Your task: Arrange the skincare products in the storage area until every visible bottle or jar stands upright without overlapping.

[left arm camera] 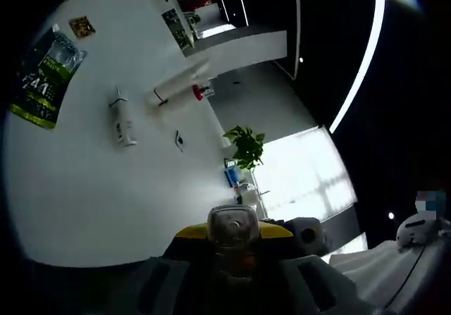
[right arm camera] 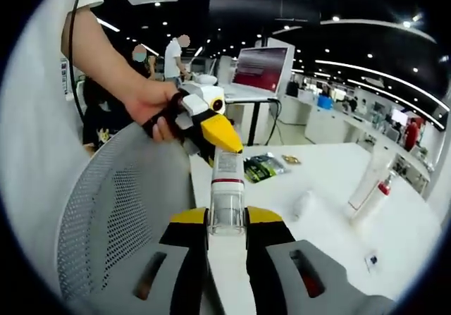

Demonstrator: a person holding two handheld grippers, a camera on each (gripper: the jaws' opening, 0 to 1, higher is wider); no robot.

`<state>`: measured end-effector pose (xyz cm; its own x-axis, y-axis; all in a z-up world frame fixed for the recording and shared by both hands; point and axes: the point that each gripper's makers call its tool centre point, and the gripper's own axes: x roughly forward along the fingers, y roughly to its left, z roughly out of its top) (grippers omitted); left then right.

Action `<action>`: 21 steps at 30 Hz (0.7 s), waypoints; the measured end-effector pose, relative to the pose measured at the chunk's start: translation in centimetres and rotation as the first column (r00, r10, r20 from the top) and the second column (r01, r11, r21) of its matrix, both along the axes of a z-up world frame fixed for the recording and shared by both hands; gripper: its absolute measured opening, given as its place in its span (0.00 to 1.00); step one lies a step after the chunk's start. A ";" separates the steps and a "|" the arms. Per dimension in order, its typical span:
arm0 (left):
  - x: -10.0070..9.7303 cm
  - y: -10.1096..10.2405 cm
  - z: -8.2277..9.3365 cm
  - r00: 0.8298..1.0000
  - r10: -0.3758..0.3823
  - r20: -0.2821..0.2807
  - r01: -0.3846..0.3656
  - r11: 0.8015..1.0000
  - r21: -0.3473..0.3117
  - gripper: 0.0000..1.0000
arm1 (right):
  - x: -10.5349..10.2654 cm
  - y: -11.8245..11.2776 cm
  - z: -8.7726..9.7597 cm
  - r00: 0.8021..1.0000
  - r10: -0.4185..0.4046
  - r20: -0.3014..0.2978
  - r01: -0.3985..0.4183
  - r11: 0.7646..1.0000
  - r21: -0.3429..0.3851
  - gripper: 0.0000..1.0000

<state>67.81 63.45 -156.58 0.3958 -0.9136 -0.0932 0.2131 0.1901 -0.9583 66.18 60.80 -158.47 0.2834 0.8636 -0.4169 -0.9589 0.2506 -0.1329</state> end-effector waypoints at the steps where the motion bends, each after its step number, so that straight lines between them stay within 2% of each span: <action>1: -0.1 0.0 0.0 1.000 0.002 0.012 -0.002 1.000 0.006 0.23 | 0.0 0.1 0.0 1.000 0.002 0.002 -0.002 1.000 0.000 0.17; 5: 0.1 0.3 0.2 1.000 0.006 0.003 -0.006 1.000 -0.014 0.22 | 0.0 0.3 0.3 1.000 0.003 0.018 -0.003 1.000 0.006 0.17; 8: -0.2 0.1 0.6 1.000 -0.003 0.020 0.003 1.000 -0.015 0.22 | 0.0 0.4 0.4 1.000 0.001 0.009 -0.001 1.000 0.011 0.17; 15: 0.1 0.5 0.4 1.000 0.003 0.003 -0.003 1.000 -0.023 0.22 | 0.2 0.6 0.5 0.998 -0.022 -0.063 0.024 0.999 0.034 0.18; 21: 0.2 0.7 0.7 1.000 0.014 0.010 -0.014 0.999 -0.033 0.22 | 0.7 0.5 1.1 0.991 -0.043 -0.127 0.054 0.995 0.084 0.25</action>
